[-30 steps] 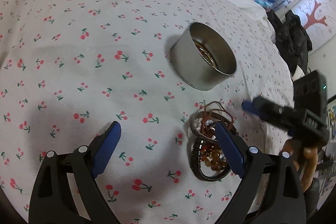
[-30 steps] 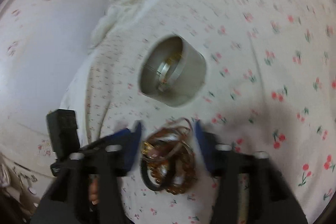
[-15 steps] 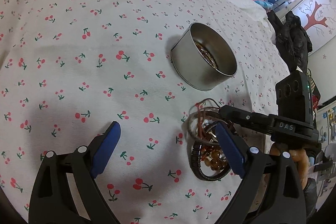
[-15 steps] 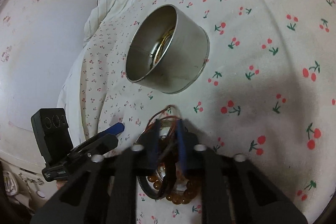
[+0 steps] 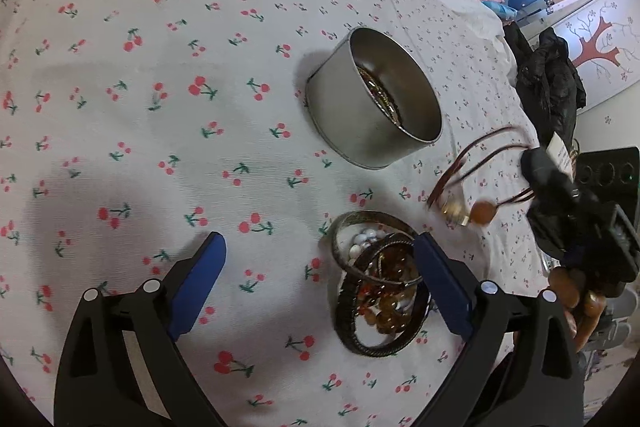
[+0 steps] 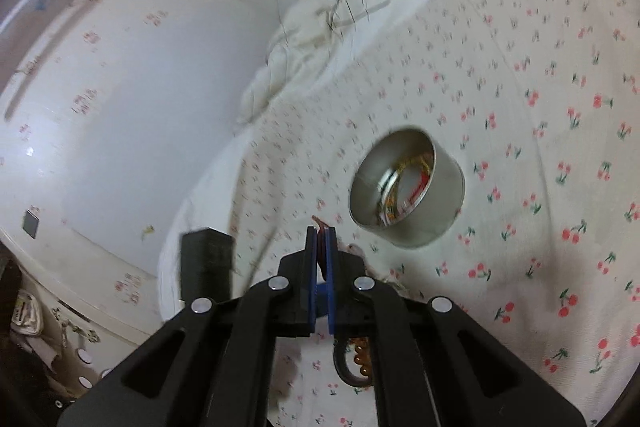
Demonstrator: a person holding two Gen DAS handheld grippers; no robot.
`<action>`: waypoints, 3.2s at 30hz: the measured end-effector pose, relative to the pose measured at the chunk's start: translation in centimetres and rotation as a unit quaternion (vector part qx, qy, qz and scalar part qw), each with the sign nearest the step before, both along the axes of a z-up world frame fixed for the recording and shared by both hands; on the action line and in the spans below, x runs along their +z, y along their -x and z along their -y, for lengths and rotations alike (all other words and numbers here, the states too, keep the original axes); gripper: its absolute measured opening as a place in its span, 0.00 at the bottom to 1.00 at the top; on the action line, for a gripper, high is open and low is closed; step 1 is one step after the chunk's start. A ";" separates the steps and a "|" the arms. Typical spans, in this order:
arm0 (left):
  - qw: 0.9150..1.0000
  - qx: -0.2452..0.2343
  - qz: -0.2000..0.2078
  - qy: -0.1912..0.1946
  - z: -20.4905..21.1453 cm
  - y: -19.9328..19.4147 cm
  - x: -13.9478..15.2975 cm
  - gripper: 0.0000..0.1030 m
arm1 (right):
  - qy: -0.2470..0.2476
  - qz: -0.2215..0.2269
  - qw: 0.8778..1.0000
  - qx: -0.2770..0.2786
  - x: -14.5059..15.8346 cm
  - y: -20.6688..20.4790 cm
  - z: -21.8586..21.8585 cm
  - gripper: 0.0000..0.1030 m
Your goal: Organize jewelry
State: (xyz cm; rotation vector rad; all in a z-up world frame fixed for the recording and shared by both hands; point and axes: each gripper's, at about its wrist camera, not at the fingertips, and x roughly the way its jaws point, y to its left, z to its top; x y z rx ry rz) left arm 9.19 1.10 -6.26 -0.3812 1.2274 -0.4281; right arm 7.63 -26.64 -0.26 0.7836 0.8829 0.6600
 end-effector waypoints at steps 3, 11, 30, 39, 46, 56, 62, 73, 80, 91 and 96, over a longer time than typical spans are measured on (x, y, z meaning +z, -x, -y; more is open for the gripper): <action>1.000 -0.003 -0.004 0.006 0.7 -0.3 -0.3 0.89 | 0.017 0.002 1.000 -0.024 0.3 0.1 1.3 0.04; 0.999 -0.029 -0.019 0.040 2.7 -0.5 -0.6 0.89 | 0.041 -0.040 0.997 -0.047 -1.1 0.5 3.3 0.04; 0.996 -0.033 -0.045 0.065 4.8 -1.5 -1.6 0.24 | 0.099 -0.097 0.989 -0.060 -3.7 0.1 3.6 0.05; 0.998 -0.029 -0.025 0.054 4.7 -1.7 -1.0 0.13 | 0.114 -0.127 0.983 -0.069 -4.8 0.0 3.9 0.09; 0.996 -0.040 -0.020 0.074 5.2 -2.0 -0.7 0.13 | 0.114 -0.130 0.982 -0.076 -5.0 0.0 4.2 0.46; 0.995 -0.044 -0.024 0.087 6.1 -2.0 -1.0 0.13 | 0.144 -0.130 0.979 -0.059 -5.6 0.1 3.3 0.34; 0.995 -0.055 -0.007 0.085 6.8 -1.7 -0.3 0.08 | 0.163 -0.105 0.980 -0.043 -4.7 0.2 2.5 0.13; 0.991 -0.119 0.014 0.060 8.8 -0.6 1.0 0.06 | 0.163 -0.099 0.980 -0.050 -4.2 0.1 2.7 0.13; 0.989 -0.133 0.000 0.070 9.6 -0.5 0.6 0.16 | 0.148 -0.115 0.980 -0.061 -4.9 -0.1 3.4 0.13; 0.986 -0.152 0.049 -0.050 12.5 -0.7 0.9 0.37 | 0.147 -0.118 0.980 -0.061 -4.9 0.1 3.6 0.13; 0.971 -0.202 0.074 -0.103 15.2 -0.1 0.3 0.19 | 0.145 -0.119 0.980 -0.067 -4.8 0.2 4.0 0.13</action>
